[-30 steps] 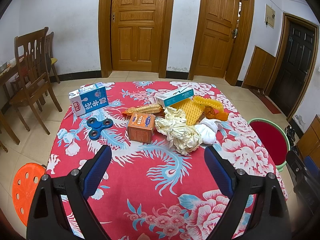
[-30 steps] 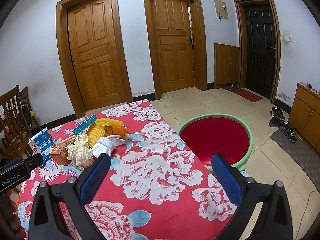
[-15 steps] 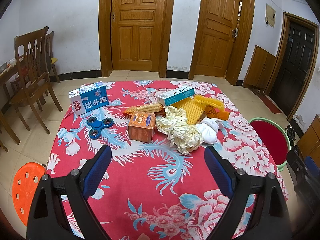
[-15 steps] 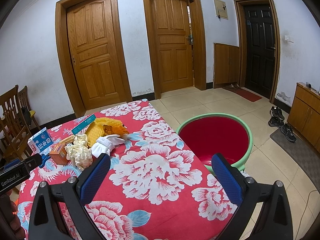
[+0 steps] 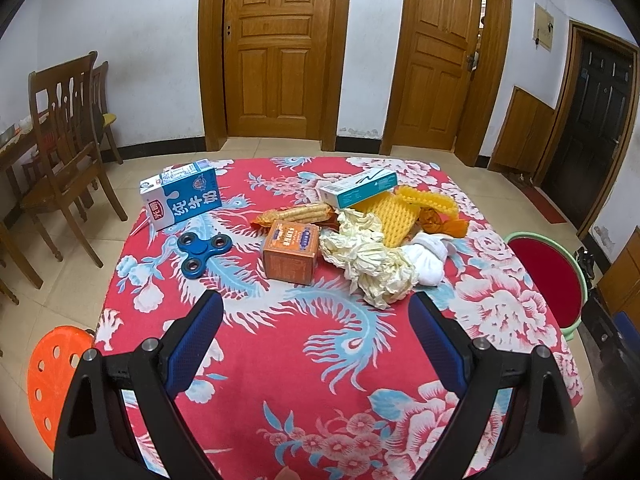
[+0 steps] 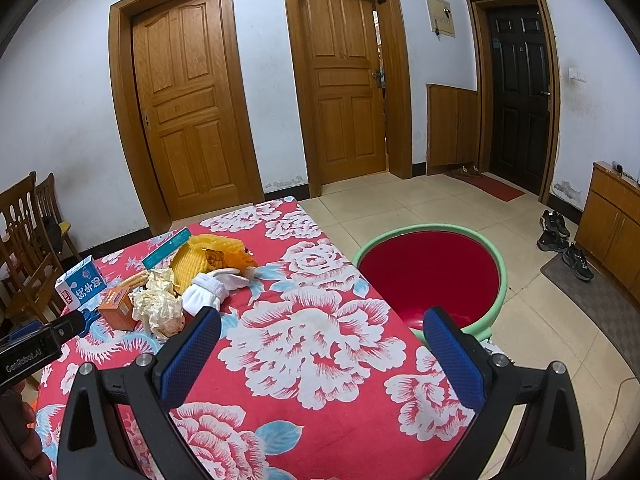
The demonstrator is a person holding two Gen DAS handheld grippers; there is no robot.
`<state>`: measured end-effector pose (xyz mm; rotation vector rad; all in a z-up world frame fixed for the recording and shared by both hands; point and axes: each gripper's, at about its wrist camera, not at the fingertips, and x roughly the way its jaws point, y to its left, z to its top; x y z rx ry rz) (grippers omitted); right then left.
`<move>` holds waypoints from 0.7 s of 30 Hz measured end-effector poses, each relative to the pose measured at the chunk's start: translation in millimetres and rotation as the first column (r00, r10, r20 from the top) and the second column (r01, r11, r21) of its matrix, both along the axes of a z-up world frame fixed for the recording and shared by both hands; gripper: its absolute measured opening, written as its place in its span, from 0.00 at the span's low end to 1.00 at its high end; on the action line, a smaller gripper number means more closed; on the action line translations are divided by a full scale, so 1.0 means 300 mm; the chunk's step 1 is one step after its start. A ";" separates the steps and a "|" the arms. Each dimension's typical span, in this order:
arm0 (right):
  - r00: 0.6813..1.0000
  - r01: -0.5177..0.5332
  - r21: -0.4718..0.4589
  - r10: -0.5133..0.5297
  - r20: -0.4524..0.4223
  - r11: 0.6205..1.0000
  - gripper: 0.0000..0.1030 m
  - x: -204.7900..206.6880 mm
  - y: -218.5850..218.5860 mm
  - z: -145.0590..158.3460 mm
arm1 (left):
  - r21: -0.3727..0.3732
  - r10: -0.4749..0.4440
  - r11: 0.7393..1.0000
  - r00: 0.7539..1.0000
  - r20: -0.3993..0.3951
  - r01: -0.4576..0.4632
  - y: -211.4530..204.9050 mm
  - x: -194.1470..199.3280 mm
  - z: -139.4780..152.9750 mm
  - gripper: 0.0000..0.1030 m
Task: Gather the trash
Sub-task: 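Grasp the white sock with the right gripper while the left gripper grasps the orange biscuit box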
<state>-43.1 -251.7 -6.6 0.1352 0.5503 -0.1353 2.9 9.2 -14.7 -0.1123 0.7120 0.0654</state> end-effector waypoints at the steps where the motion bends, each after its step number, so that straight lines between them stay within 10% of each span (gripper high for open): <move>1: 1.000 0.000 0.003 0.000 -0.004 1.000 1.00 0.003 -0.002 -0.005 | 0.002 0.001 1.000 1.000 -0.002 -0.001 0.004 0.004 -0.002 0.91; 21: 0.992 -0.031 0.038 0.036 -0.125 0.999 1.00 0.185 0.000 -0.052 | 0.026 0.027 0.999 0.992 -0.121 -0.024 0.131 0.289 -0.112 0.90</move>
